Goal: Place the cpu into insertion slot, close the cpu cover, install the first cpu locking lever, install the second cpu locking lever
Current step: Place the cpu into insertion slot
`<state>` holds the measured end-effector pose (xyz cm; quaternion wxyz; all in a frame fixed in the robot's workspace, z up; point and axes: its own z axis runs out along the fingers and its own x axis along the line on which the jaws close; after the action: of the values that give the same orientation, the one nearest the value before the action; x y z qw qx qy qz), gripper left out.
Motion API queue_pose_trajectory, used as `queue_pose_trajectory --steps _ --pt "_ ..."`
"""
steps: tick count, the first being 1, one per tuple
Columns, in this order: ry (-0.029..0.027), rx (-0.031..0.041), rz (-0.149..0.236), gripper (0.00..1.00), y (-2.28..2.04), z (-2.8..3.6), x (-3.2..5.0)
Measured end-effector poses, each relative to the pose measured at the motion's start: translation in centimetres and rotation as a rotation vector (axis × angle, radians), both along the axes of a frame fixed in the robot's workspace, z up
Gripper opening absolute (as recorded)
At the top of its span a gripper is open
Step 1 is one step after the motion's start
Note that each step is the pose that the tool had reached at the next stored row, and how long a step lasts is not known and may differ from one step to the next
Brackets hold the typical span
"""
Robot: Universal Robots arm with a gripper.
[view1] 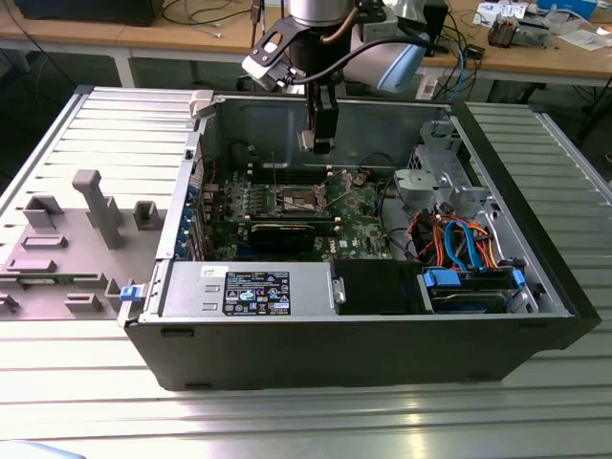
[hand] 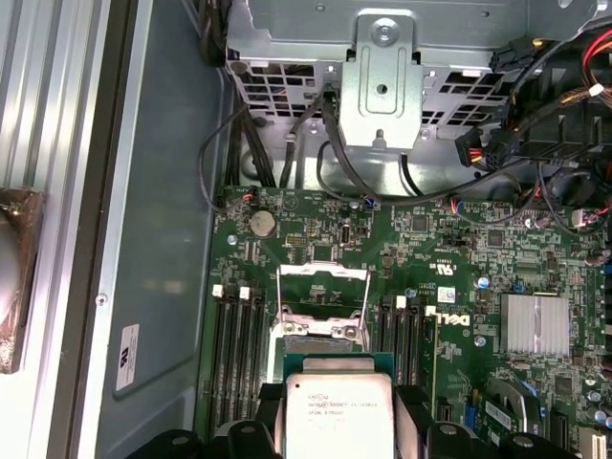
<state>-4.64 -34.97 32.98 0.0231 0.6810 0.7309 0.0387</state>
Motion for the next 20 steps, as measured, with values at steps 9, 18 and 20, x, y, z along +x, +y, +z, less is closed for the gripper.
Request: queue_pose_trajectory --steps 9,18,20 --pt "0.0001 -0.0001 0.0 0.55 0.0 -0.17 0.0" --pt "0.0001 -0.0001 0.0 0.55 0.0 -0.3 0.0" --pt "0.0001 -0.0001 0.0 0.55 0.0 -0.33 0.0"
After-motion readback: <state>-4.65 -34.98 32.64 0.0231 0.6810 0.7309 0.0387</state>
